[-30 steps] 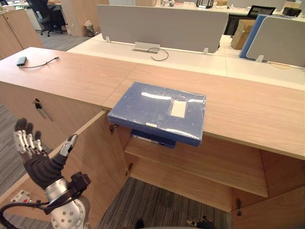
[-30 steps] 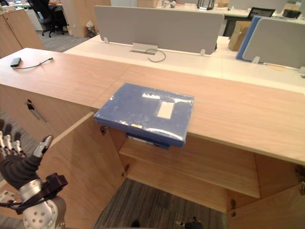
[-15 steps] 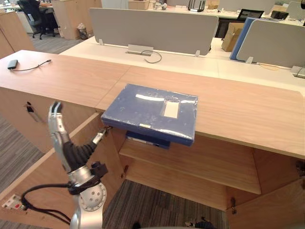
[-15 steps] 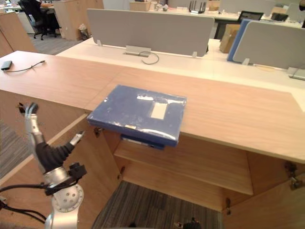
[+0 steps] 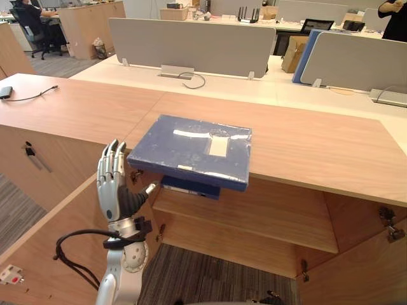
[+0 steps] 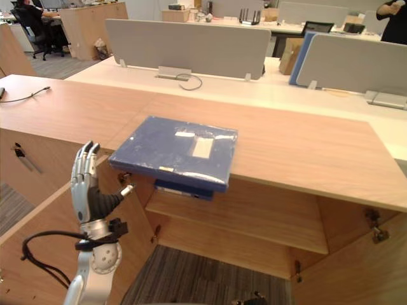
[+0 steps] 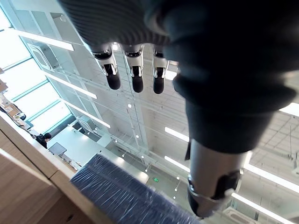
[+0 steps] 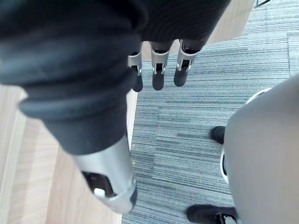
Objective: Walk over to the cabinet, pick up the folder, carry it to the office cabinet, place the folder inside the office cabinet, then close the office cabinet door
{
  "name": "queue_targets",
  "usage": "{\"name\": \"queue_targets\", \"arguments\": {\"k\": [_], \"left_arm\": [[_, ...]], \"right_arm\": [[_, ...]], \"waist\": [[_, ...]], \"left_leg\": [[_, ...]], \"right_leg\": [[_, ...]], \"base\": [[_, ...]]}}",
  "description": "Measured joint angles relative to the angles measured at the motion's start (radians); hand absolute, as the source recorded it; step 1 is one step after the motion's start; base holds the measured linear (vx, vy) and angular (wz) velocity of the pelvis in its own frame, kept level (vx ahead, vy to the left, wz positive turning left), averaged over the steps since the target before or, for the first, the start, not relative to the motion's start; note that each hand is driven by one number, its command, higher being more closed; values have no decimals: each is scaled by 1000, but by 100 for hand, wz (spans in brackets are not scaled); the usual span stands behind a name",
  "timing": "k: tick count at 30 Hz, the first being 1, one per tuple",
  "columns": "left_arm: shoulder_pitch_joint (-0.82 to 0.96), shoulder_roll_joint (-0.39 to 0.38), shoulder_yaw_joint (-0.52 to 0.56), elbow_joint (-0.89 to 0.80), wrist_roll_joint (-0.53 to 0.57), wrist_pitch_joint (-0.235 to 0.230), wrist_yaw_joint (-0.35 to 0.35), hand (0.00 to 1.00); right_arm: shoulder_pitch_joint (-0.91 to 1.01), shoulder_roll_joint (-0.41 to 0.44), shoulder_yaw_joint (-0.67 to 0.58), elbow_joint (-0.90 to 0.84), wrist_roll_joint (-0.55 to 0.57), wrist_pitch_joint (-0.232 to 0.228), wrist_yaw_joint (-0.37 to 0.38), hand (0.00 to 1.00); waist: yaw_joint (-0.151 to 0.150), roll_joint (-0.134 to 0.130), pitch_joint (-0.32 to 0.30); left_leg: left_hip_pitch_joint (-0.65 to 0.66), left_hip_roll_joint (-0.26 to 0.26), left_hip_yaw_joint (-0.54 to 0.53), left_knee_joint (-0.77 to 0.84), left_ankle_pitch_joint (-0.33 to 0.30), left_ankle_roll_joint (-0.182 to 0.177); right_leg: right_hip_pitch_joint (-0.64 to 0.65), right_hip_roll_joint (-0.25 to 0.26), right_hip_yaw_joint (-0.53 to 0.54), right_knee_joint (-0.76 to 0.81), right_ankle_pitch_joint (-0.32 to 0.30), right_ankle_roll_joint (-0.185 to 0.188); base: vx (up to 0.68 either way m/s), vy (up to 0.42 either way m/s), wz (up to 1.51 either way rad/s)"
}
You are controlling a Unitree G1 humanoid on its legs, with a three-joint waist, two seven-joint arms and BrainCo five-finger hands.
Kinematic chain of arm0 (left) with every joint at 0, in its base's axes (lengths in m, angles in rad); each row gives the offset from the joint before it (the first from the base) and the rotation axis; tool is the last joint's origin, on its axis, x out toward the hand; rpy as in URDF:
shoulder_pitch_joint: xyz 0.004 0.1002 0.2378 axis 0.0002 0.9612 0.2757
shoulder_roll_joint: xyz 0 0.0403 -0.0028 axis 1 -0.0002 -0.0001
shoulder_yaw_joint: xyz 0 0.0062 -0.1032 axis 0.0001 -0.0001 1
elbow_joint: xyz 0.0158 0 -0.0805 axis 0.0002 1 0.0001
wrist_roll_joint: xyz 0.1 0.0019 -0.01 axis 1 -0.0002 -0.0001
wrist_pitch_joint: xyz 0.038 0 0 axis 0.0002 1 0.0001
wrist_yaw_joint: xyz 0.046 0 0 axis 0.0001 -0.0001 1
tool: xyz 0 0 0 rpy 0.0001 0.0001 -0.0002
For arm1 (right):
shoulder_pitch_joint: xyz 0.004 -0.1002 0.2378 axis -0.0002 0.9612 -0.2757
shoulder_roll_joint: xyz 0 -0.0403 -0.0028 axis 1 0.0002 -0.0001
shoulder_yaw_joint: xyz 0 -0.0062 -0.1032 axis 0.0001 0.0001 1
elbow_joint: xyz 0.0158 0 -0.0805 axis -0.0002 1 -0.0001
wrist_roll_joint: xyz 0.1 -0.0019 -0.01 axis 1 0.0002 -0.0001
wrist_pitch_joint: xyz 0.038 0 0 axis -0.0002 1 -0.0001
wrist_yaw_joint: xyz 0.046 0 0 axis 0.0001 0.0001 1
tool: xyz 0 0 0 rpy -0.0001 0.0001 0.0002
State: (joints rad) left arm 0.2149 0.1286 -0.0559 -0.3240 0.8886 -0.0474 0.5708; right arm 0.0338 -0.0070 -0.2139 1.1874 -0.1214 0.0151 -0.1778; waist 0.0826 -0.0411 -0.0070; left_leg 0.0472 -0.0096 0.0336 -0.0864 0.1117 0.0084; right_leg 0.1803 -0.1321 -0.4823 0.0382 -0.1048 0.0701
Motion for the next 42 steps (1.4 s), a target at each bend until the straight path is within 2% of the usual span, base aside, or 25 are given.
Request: {"name": "queue_targets", "arguments": {"k": [9,25,30,42], "left_arm": [[-16,12,4,121,57,40,-12,0],[-103,39,-4,219,122,65,-29,0],[-141,61,-6,260,145,80,-27,0],[-204,100,-23,328,172,99,-25,0]], "right_arm": [[0,0,-3,-17,-17,0,0,0],[-35,0,-29,-26,-22,2,1,0],[-46,-1,-19,-26,-98,2,2,0],[-53,-28,3,-27,-100,2,11,0]], "waist": [[-28,7,3],[-63,16,28],[-71,17,35],[-88,22,45]], "left_leg": [[6,10,2,-5,-3,-6],[9,16,12,-2,-12,-19],[15,17,24,-2,-13,-21],[24,16,30,-2,-17,-25]], "right_leg": [[12,15,2,-22,4,-6],[29,29,9,-60,12,-13],[31,29,22,-67,19,-13],[43,31,26,-83,26,-13]], "base": [[-3,-6,-1],[6,-11,-2],[-25,7,-7],[-10,1,-1]]}}
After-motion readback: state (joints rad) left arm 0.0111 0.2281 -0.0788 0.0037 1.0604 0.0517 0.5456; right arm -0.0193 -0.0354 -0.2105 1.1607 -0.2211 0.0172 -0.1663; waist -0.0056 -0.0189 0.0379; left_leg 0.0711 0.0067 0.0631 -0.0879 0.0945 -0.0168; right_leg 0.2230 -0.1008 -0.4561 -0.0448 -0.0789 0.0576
